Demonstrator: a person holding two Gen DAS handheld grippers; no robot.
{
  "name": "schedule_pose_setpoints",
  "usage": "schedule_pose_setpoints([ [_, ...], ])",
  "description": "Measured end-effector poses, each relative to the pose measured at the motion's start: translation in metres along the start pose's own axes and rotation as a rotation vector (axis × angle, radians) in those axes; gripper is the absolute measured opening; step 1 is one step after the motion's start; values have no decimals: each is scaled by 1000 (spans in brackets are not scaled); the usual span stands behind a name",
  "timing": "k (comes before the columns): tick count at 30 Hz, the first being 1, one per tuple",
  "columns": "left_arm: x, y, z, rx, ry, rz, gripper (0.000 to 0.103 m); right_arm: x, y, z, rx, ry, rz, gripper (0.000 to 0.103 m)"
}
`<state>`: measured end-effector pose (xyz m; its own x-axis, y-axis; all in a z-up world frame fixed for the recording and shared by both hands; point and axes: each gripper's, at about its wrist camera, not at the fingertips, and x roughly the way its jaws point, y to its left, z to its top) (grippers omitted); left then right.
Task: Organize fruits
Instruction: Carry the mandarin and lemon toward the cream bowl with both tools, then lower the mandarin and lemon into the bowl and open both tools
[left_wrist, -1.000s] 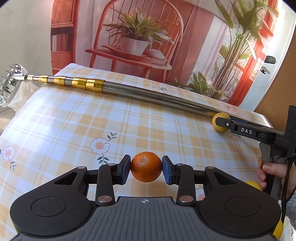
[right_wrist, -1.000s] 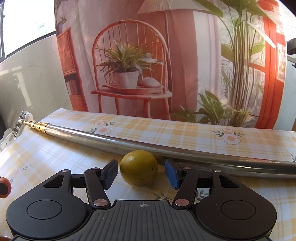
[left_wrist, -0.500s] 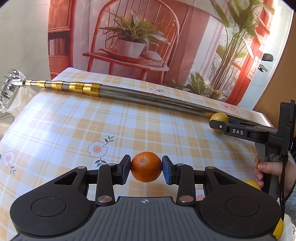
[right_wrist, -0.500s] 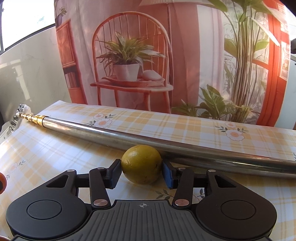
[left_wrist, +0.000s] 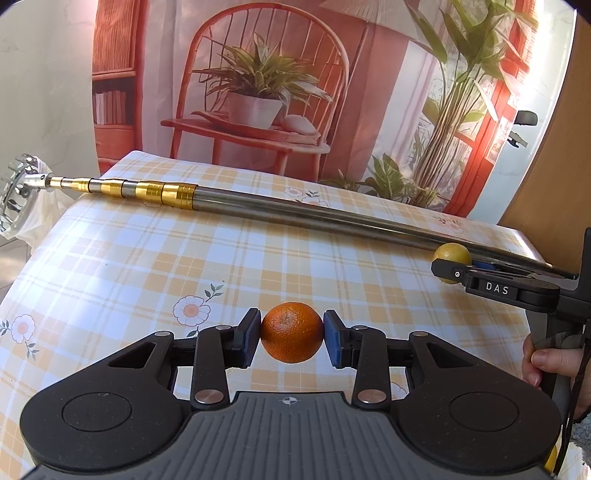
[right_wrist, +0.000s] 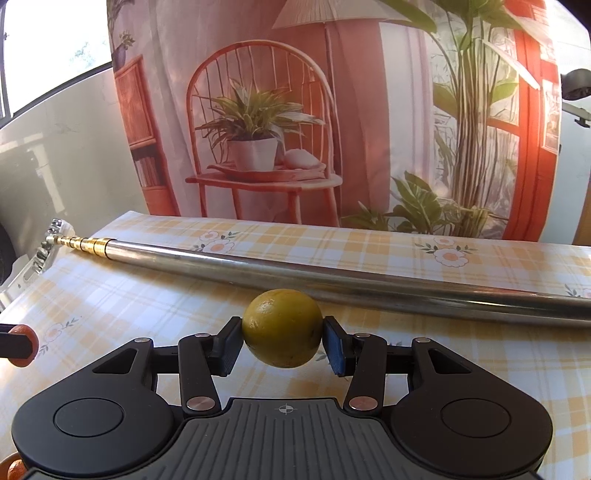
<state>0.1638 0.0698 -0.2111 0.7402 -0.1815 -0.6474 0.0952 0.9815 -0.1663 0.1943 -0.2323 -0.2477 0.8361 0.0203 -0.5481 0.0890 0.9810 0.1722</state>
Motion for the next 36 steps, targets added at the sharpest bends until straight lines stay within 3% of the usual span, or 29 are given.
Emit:
schedule_pose_setpoints([
  [22, -63, -36, -7, 79, -105, -83, 39, -120, 43, 9, -66, -86, -22, 43],
  [36, -84, -45, -29, 121, -83, -155, 39, -177, 70, -24, -18, -76, -33, 43],
])
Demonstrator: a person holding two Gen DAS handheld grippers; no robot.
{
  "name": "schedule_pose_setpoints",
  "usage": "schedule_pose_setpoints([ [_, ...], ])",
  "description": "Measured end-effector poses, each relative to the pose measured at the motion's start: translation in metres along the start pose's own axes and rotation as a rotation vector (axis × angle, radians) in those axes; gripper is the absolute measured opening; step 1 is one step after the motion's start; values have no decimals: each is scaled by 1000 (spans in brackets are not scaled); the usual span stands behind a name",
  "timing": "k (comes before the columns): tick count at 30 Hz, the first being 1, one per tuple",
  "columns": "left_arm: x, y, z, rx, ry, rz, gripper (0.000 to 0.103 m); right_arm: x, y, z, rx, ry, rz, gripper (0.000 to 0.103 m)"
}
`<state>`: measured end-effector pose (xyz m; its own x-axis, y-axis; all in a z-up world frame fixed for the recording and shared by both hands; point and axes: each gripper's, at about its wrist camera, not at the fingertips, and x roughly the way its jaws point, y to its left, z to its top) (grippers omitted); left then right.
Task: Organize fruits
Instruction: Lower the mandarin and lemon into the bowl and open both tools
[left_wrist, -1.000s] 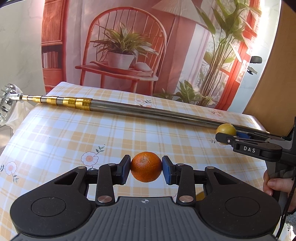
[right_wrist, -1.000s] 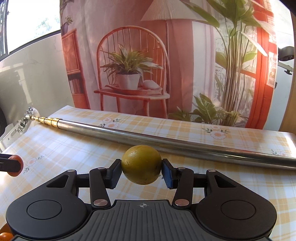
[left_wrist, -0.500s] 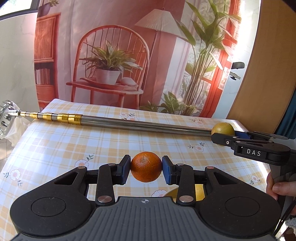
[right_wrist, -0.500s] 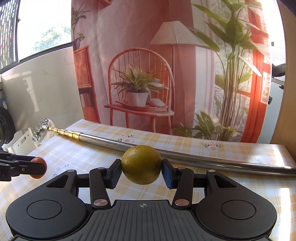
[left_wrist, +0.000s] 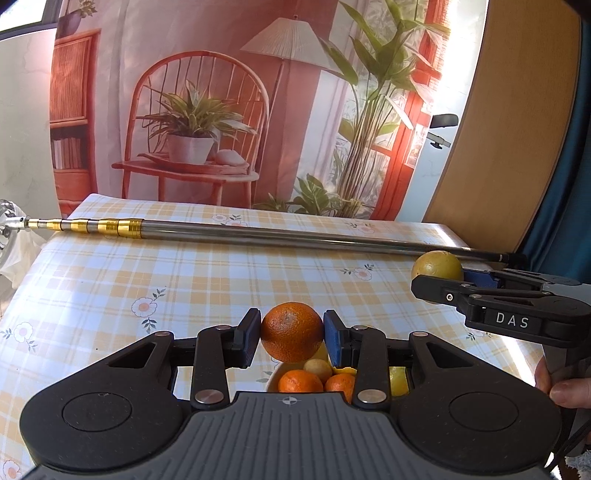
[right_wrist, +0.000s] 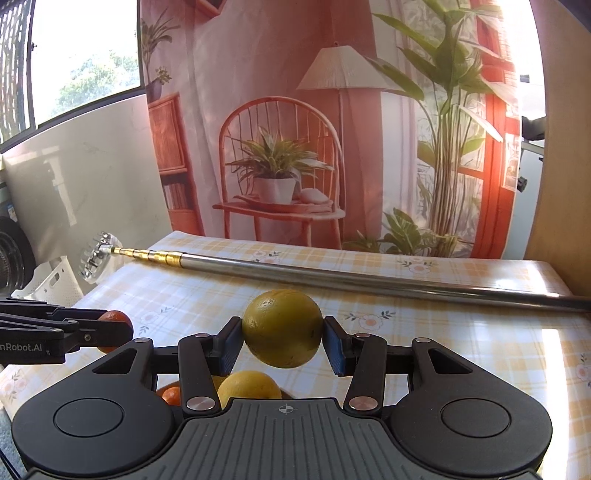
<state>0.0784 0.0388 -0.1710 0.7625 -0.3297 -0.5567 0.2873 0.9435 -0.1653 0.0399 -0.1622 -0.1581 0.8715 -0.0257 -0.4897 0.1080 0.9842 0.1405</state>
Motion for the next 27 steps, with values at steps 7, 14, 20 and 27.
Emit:
schedule_pose_setpoints([
  [7, 3, -11, -21, 47, 45, -55, 39, -16, 2, -24, 85, 6, 8, 43],
  [14, 17, -19, -40, 115, 113, -88, 39, -22, -4, -44, 142, 27, 5, 43],
  [20, 32, -27, -50, 165, 163, -96, 39, -18, -4, -53, 138, 50, 6, 43],
  [27, 34, -38, -56, 237, 161, -109, 39, -18, -1, -55, 123, 45, 17, 43],
])
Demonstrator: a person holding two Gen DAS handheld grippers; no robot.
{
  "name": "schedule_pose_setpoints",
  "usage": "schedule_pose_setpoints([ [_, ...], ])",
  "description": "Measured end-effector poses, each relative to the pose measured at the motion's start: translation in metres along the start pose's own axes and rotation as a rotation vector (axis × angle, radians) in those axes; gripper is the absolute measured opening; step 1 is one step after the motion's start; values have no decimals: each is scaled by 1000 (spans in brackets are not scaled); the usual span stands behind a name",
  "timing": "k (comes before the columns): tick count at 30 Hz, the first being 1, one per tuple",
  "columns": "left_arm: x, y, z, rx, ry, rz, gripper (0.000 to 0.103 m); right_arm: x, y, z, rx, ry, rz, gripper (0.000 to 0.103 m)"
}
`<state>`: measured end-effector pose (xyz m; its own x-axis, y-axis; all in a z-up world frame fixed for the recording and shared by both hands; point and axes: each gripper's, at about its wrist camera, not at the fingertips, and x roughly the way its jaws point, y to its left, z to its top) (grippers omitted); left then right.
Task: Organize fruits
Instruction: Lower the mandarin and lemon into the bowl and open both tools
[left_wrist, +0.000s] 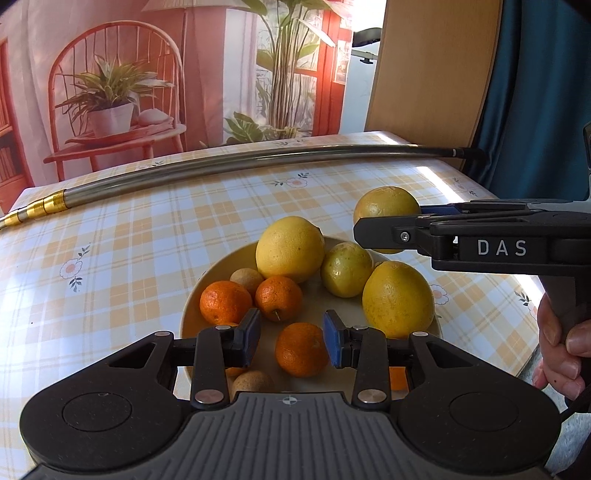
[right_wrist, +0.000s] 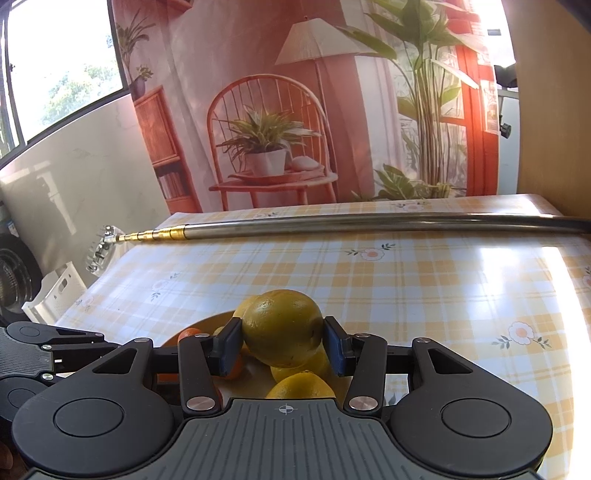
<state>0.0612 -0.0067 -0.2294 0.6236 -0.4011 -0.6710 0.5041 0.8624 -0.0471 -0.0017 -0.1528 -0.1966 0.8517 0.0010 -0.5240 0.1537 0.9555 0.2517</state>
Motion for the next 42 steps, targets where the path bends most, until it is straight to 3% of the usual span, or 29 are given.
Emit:
schedule_pose_setpoints([
  [6, 1, 0, -2, -11, 9, 8, 39, 1, 0, -1, -1, 5, 7, 43],
  [11, -11, 2, -1, -33, -48, 29, 39, 2, 1, -3, 0, 13, 15, 43],
  [18, -35, 29, 5, -170, -121, 100, 39, 7, 9, -5, -25, 41, 41, 43],
  [25, -48, 48, 7, -255, -143, 152, 40, 15, 25, -9, -75, 82, 62, 43],
  [42, -44, 46, 2, -256, -122, 147, 41, 21, 35, -14, -118, 118, 53, 41],
])
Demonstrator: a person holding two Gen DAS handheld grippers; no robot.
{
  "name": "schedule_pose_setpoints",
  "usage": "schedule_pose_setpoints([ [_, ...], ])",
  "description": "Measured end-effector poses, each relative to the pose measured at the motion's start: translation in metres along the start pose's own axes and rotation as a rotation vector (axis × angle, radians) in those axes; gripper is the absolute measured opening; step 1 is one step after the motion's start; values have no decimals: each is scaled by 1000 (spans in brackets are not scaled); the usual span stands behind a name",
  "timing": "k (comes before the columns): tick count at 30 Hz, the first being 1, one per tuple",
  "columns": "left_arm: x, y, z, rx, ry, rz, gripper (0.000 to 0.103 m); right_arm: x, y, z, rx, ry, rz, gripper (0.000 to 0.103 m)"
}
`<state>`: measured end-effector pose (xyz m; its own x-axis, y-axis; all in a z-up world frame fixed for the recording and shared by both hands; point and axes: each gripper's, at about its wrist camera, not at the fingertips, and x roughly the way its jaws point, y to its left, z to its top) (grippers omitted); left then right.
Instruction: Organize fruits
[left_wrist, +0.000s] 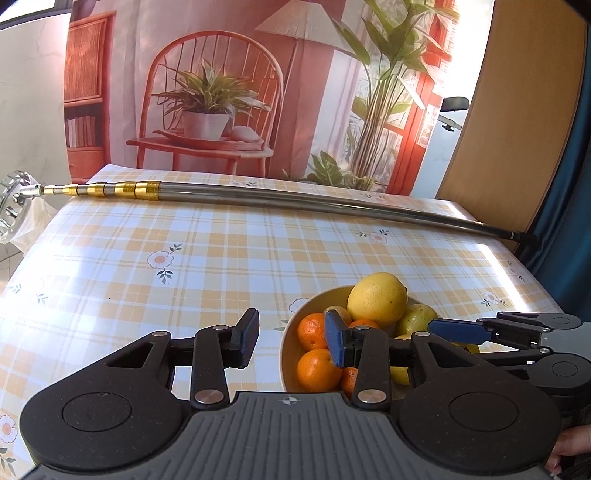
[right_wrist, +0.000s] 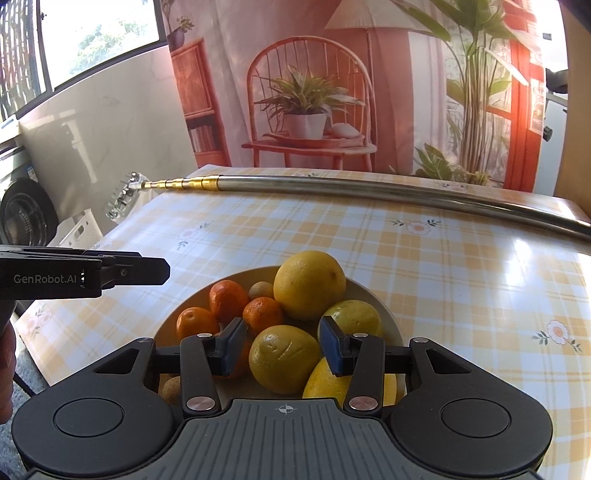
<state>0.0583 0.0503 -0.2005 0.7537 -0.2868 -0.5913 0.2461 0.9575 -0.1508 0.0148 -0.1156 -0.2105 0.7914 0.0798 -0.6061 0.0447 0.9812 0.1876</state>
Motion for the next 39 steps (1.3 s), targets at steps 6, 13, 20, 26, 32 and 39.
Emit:
schedule_pose_setpoints([
  [6, 0, -2, -1, 11, 5, -2, 42, -4, 0, 0, -1, -17, -14, 41],
  [13, -4, -3, 2, 14, -8, -1, 48, -13, -5, 5, 12, -37, -46, 41],
  [20, -12, -7, 4, 33, -39, -1, 50, -26, -10, 10, 37, -68, -78, 52],
  [26, -25, -9, 6, 32, -66, -56, 90, -41, -14, 15, 55, -102, -92, 72],
  [32, -34, -13, 10, 35, -93, -43, 99, -54, -16, 19, 85, -131, -98, 103],
  [39, -42, -15, 13, 56, -129, -37, 103, -62, -19, 22, 131, -121, -111, 103],
])
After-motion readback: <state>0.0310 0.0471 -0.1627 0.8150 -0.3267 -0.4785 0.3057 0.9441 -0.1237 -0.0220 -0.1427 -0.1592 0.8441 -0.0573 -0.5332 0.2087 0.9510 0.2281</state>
